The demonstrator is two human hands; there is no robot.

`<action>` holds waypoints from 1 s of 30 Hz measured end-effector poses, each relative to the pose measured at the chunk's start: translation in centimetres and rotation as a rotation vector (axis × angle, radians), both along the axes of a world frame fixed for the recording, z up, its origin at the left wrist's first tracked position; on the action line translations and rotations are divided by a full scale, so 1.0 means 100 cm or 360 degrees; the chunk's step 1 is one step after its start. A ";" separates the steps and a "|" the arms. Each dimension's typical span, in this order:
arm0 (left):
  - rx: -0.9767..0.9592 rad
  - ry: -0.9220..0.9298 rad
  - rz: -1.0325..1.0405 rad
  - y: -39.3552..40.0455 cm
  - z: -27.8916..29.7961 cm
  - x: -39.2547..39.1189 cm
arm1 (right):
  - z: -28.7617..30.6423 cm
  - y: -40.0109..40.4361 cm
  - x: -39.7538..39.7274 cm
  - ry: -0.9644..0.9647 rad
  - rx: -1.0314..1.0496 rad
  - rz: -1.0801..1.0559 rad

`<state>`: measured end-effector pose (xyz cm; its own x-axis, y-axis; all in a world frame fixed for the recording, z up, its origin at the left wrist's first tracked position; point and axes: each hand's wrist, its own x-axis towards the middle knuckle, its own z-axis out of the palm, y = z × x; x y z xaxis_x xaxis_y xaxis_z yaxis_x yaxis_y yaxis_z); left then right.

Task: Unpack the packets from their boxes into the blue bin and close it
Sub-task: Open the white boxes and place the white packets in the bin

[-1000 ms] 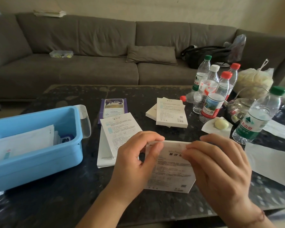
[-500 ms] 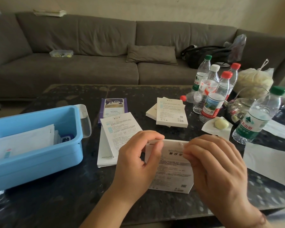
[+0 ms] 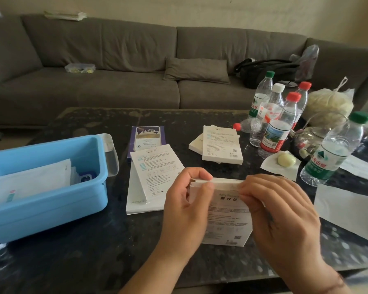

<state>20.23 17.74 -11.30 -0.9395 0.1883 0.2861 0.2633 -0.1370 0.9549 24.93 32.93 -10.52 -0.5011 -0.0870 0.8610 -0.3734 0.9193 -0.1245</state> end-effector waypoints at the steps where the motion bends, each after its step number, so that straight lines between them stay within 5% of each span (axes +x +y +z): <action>1: -0.0008 0.0016 0.0002 0.000 0.000 0.001 | -0.002 0.001 0.001 0.0002 0.0038 0.0004; 11: -0.0146 0.0148 0.0092 0.004 -0.003 0.002 | -0.008 -0.003 0.005 0.0076 0.0227 -0.0089; 16: -0.0470 0.0502 0.0058 -0.001 -0.009 -0.006 | 0.000 -0.002 -0.002 0.0042 0.0134 -0.0076; 30: -0.0437 0.0424 0.0151 0.003 -0.008 -0.006 | -0.008 -0.007 0.012 -0.0019 0.0320 -0.0196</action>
<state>19.60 18.00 -12.06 -0.8562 0.2072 0.4732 0.5059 0.1508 0.8493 26.15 32.19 -11.28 -0.5285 -0.1938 0.8265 -0.2565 0.9646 0.0622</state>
